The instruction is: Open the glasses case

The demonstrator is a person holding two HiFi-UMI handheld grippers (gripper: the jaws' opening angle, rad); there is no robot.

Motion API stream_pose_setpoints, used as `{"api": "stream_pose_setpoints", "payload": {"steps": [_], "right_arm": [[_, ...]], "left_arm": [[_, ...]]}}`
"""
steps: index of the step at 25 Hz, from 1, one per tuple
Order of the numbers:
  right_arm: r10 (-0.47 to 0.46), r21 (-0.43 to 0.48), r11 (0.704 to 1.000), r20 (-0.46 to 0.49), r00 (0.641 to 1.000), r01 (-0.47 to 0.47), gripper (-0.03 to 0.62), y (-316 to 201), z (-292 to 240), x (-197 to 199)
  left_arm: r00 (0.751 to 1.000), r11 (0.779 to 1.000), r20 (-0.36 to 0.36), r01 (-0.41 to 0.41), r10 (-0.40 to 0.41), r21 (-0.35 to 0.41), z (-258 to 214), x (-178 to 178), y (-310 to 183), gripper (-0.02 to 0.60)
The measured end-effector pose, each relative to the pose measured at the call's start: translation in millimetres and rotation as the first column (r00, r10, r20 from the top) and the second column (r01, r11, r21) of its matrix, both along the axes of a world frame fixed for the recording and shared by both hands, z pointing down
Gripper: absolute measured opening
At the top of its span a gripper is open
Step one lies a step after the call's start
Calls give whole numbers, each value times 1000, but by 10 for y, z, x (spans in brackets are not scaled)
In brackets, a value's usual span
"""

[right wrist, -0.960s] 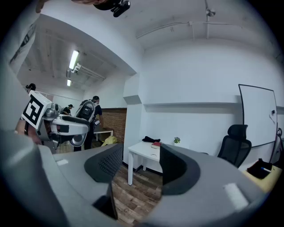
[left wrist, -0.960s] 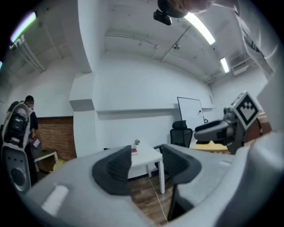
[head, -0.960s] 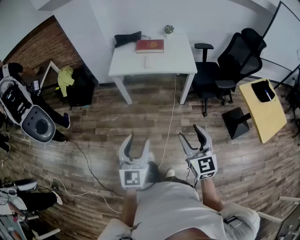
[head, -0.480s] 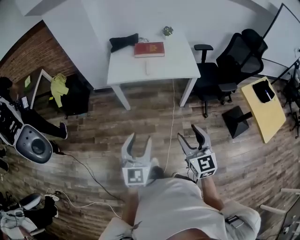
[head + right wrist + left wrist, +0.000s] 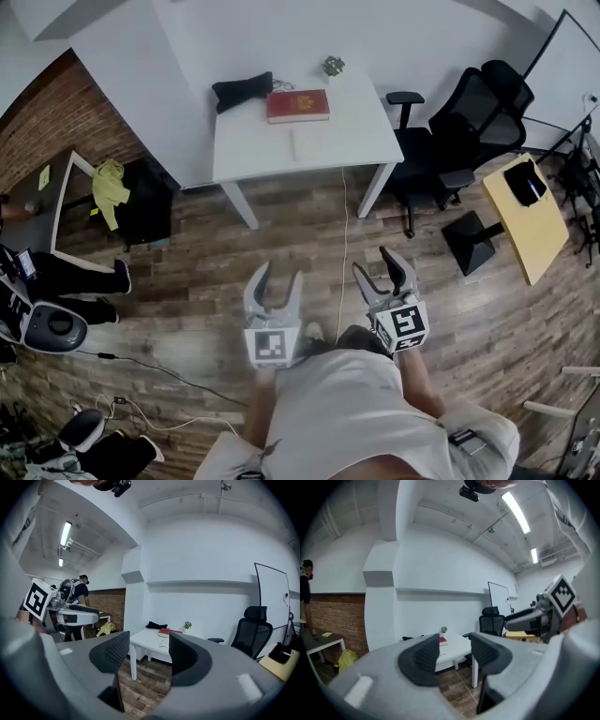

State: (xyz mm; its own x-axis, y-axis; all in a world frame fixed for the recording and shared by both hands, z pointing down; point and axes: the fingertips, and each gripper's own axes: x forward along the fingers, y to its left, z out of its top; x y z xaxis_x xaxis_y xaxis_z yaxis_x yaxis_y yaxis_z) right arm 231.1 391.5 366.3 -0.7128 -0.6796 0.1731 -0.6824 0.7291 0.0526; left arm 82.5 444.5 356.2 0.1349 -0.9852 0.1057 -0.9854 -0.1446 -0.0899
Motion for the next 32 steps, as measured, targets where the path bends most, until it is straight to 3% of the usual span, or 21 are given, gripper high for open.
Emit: {"api": "stream_pose_setpoints", "payload": {"steps": [9,21,32], "right_arm": [[10,-6,1000,-15,1000,-10,255,-295,61,-237],[-27,-10,1000,-12,1000,27,255,-776,77,-594],[-55,-28,998,8,998,56,255,-1609,46,-785]], "left_arm": [[1000,1000,-7,-22,23,3,36,-202,-368,202],[1000,1000,6,11,-11,-5,105,-517,-786,198],[999,999,9,48,-48,-19,45,-720,-1557,195]]}}
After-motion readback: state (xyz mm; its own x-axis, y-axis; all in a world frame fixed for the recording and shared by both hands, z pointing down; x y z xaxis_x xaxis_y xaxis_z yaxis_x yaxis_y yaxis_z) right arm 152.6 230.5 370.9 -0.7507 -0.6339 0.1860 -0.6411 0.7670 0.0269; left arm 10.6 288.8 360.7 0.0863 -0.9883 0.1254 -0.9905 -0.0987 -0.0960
